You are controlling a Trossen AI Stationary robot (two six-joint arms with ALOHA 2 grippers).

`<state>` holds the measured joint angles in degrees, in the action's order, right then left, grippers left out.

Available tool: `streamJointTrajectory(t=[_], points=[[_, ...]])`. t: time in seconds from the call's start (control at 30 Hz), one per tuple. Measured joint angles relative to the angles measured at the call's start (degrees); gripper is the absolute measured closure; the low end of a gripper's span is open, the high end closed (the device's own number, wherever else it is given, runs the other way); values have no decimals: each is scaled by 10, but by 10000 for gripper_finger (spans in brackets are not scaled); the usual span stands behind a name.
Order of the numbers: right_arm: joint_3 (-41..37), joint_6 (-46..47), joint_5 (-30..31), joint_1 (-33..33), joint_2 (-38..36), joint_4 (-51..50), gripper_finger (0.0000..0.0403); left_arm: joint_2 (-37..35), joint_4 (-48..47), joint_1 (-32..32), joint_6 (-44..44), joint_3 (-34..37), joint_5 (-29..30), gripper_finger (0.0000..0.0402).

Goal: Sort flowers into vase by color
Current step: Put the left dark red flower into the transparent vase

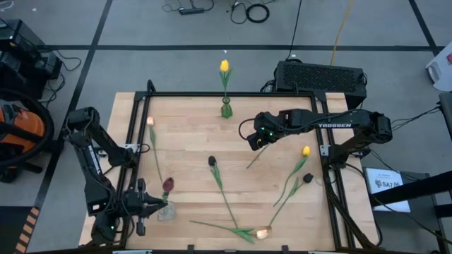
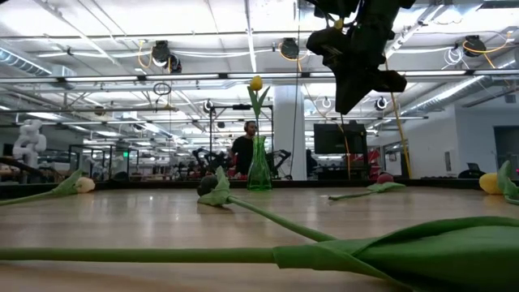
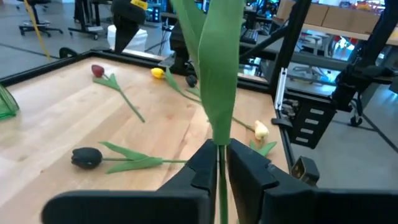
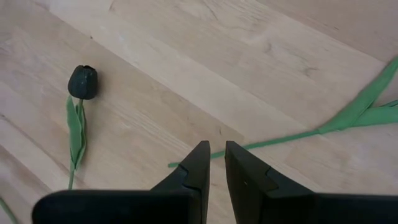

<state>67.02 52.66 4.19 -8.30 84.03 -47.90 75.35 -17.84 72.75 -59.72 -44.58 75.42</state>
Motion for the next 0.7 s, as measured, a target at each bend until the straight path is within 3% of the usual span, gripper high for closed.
streamJointTrajectory(t=[0.3,0.43,0.7], points=[[0,0,3,0,0,6,360,0,10,-2,0,0,-7,278],[0,0,3,0,0,20,360,0,10,-2,0,0,-50,246],[0,-2,3,0,0,36,360,-29,5,-1,5,-6,-118,230]])
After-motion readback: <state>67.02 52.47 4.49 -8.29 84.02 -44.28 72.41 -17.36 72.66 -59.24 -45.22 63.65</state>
